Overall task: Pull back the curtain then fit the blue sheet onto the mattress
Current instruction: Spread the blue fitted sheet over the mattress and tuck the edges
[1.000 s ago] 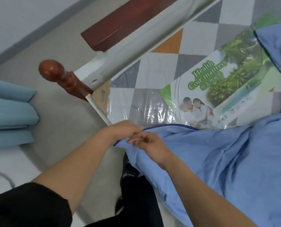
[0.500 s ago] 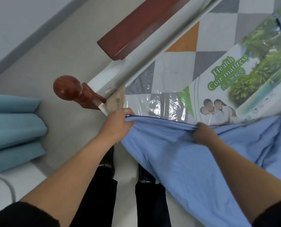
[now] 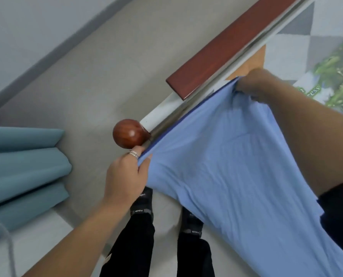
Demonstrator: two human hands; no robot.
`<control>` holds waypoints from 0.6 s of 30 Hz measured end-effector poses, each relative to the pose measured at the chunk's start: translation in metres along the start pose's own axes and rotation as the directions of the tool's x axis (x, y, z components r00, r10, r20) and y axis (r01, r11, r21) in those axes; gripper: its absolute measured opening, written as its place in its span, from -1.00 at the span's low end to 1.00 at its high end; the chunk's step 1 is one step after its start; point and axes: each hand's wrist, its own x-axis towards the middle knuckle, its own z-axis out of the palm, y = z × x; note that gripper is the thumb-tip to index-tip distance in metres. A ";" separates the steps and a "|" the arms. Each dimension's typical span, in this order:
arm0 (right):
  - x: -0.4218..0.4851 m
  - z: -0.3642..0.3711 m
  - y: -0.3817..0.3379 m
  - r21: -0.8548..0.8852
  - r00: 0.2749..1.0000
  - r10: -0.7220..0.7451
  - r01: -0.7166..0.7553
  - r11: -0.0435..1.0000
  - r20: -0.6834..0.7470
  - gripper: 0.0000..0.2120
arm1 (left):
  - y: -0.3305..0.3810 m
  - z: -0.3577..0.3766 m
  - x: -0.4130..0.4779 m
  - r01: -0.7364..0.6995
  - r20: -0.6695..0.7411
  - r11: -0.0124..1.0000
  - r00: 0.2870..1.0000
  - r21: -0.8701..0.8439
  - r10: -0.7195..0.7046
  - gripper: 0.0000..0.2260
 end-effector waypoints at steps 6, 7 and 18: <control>-0.026 0.070 0.010 0.058 0.974 -0.127 0.140 0.988 -0.190 -0.83 | -0.054 0.007 0.001 0.134 -0.015 0.981 0.991 0.143 -0.133 -0.88; -0.026 0.085 0.019 0.035 0.993 -0.082 0.085 0.996 -0.088 -0.84 | -0.063 0.010 0.004 0.154 -0.010 0.971 0.988 0.181 -0.154 -0.89; 0.005 0.107 -0.026 0.388 0.953 0.023 0.102 0.916 -0.304 -0.66 | -0.110 0.040 0.039 0.206 -0.001 0.942 0.977 0.266 -0.214 -0.91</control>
